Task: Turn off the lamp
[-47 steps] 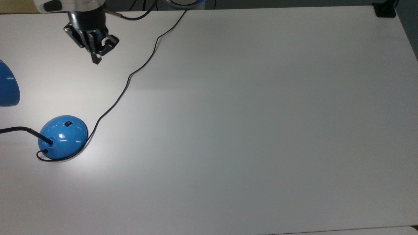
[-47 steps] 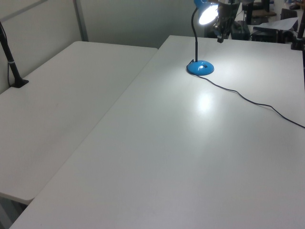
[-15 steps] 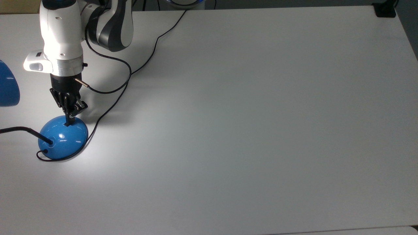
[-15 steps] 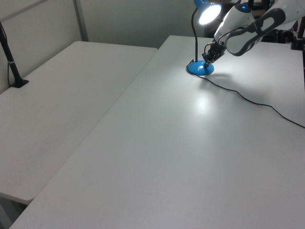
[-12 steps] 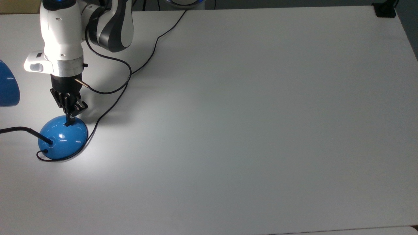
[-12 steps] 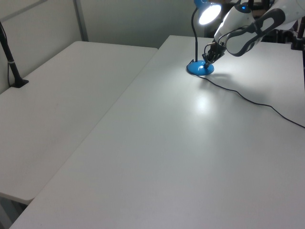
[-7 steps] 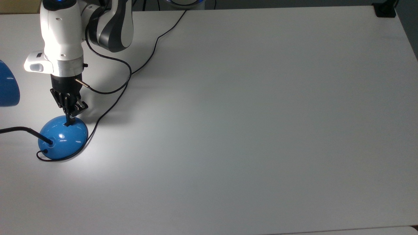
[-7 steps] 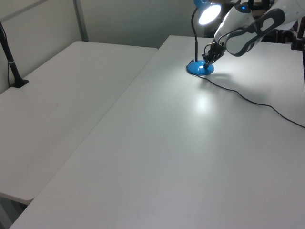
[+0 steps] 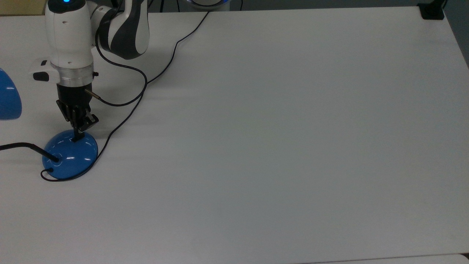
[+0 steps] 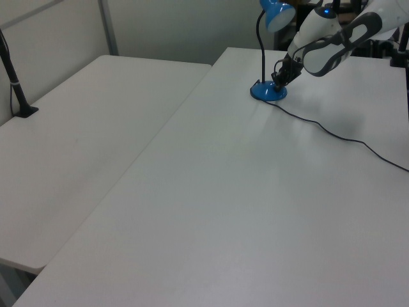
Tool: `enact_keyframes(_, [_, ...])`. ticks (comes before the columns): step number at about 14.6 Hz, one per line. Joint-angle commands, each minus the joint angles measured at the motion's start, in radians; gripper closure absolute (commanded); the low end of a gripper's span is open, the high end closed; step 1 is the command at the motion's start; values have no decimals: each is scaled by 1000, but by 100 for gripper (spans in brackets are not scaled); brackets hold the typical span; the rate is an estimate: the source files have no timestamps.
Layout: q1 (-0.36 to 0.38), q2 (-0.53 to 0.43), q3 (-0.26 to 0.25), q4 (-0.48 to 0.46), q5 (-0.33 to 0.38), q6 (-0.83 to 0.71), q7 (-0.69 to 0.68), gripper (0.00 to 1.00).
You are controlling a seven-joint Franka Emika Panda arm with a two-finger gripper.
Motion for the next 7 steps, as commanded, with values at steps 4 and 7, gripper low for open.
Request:
enact_keyframes(4, [-26, -11, 1, 5, -12, -75, 4, 100])
enact_keyframes(7, [6, -114, 31, 8, -13, -279, -25, 100])
